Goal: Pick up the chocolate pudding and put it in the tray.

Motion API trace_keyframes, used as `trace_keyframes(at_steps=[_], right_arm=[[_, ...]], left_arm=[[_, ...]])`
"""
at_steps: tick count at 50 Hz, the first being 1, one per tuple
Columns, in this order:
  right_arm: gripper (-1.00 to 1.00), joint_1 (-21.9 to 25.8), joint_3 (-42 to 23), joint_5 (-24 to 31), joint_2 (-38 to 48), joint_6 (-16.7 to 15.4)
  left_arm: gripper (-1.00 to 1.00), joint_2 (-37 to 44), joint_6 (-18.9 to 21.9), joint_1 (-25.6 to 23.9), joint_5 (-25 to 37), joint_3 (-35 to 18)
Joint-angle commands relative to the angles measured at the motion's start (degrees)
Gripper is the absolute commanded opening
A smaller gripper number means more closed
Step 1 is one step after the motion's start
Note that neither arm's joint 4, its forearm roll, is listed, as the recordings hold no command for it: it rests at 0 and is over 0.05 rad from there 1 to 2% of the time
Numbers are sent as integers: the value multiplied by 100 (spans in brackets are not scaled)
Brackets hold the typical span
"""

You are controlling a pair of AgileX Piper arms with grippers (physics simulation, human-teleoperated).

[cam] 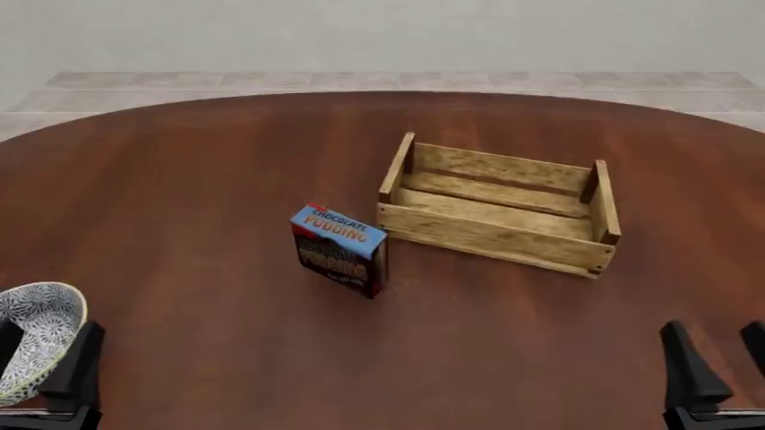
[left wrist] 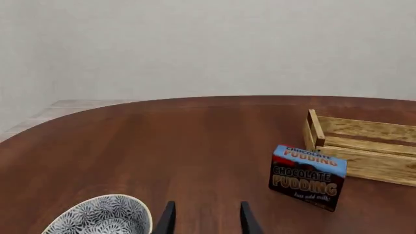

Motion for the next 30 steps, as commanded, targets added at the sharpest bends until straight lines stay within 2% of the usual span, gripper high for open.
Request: trace_keyframes(at_steps=[1, 2, 4, 28, 30], right_arm=[[100, 14, -28, 0, 12, -70], [100, -9, -18, 0, 10, -200], [100, 39, -22, 31, 8, -101], [100, 142, -59, 136, 21, -149], [100, 160, -159, 200, 20, -70]], left_arm=[[100, 28, 0, 0, -7, -16], [100, 28, 0, 0, -7, -16], [100, 28, 0, 0, -7, -16], [100, 28, 0, 0, -7, -16], [100, 28, 0, 0, -7, -16]])
